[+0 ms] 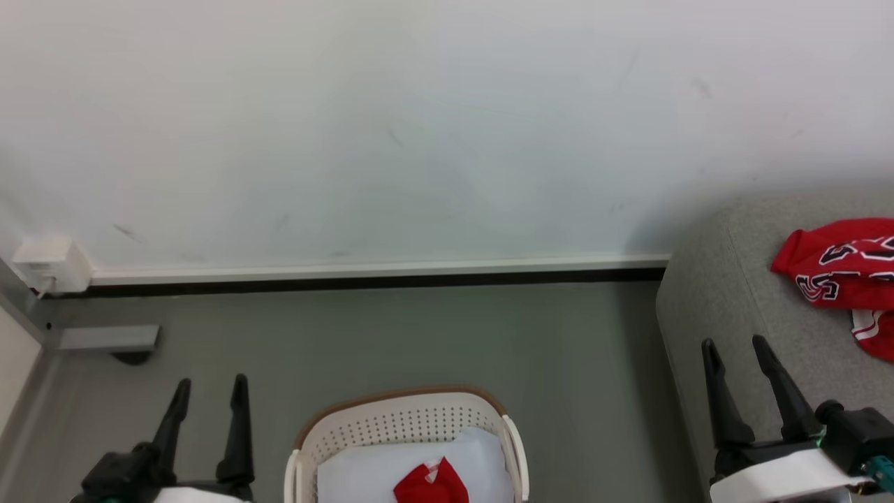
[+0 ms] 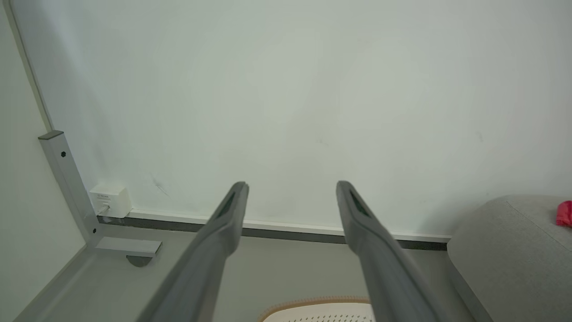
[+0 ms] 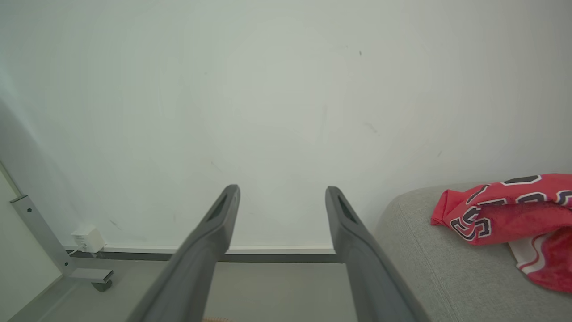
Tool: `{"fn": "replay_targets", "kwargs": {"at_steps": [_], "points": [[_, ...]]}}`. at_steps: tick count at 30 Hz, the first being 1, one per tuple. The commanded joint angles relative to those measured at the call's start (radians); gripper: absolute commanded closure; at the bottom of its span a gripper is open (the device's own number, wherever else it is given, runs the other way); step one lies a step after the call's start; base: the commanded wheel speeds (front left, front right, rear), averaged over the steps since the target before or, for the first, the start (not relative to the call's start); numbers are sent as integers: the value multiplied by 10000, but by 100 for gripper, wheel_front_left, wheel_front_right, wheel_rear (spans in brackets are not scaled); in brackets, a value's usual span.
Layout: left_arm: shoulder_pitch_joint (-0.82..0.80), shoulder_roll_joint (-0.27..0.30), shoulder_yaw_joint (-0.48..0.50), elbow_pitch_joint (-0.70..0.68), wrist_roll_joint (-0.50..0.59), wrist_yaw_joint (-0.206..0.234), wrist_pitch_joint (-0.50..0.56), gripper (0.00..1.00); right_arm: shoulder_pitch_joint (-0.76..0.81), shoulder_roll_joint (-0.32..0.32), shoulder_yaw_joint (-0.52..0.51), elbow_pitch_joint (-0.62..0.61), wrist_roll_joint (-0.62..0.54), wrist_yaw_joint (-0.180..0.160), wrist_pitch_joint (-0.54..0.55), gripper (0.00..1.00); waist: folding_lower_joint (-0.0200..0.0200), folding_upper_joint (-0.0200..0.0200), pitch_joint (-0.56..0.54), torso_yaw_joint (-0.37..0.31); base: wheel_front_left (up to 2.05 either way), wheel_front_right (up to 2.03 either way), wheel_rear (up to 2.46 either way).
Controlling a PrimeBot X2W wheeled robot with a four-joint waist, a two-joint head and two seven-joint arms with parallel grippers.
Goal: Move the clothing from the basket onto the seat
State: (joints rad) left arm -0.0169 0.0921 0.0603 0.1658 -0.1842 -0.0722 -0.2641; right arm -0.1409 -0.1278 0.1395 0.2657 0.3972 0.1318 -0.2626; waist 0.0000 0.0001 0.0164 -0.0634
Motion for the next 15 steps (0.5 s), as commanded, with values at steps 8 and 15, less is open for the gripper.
{"fn": "replay_targets", "kwargs": {"at_steps": [8,15], "points": [[-1316,75,-520,707,228,-410,-5,0,-962,-182,-363,-226,-181,-22,-28,0,0,-1,1564,-462,0,0,0],[-2385,391,-1135,1941,-74,-546,200,0,-1498,-216,-543,-347,-329,-22,-19,0,0,-1,2595,-885,0,0,0]]}}
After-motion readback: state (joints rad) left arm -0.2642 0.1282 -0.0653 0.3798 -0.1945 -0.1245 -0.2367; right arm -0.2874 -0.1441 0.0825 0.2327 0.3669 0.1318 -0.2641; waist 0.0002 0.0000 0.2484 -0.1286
